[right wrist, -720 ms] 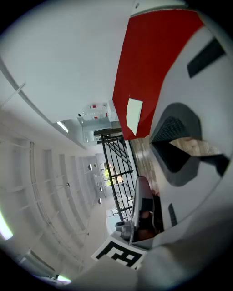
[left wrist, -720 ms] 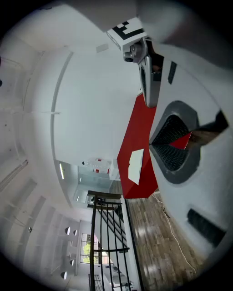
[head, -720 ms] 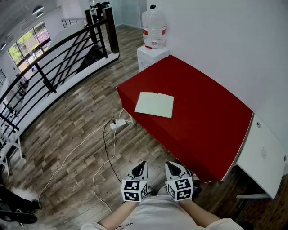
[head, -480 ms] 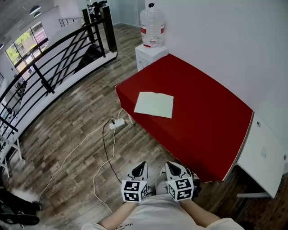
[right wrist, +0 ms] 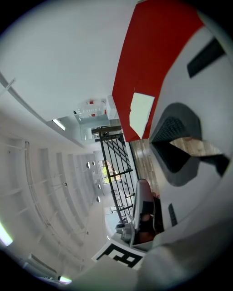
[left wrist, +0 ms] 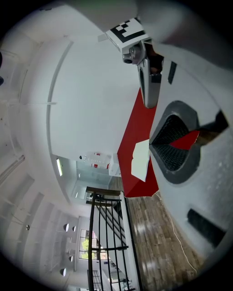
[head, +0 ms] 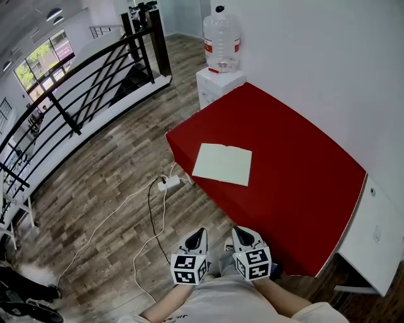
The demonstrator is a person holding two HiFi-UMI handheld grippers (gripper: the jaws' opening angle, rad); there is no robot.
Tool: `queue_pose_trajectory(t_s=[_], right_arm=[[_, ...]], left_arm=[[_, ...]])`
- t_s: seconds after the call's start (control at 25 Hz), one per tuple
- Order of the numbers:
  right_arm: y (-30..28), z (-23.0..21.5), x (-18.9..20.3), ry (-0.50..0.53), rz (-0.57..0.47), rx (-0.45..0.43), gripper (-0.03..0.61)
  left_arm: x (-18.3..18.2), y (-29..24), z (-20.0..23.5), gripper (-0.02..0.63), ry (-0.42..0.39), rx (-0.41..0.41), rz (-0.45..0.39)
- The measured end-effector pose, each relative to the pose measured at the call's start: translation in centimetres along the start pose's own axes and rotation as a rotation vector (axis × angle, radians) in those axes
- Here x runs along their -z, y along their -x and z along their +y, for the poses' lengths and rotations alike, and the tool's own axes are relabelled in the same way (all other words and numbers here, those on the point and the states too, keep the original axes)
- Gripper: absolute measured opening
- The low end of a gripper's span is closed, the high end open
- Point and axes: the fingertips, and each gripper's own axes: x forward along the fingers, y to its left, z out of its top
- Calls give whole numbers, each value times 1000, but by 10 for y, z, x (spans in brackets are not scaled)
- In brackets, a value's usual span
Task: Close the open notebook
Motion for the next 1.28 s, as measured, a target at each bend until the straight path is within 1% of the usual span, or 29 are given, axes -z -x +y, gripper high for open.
queue_pose_trajectory(t_s=[0.2,0.32,0.52,0.68,0.92,1.28], right_arm=[[-39,-32,-40,27,-15,-20,5],[-63,-55,-57,39,-12,-40,5],[-85,-88,-76,43,-8,-61,5],[-100,-104,-83,44,1,-77,5],[-124,-115,-95,26,4,-85,5],[-144,-119,-112,-9,-9,-30,5]], left_arm=[[-33,-46,16,6,16,-30,-14],[-50,-78,21,6,22,-44,-20],[-76,-113,22,6,20,-69,-32],[-86,-132,20,6,22,-78,-31],[-95,-153,31,6,23,-81,-16],[-114,-171,55,6,1,-41,-2]])
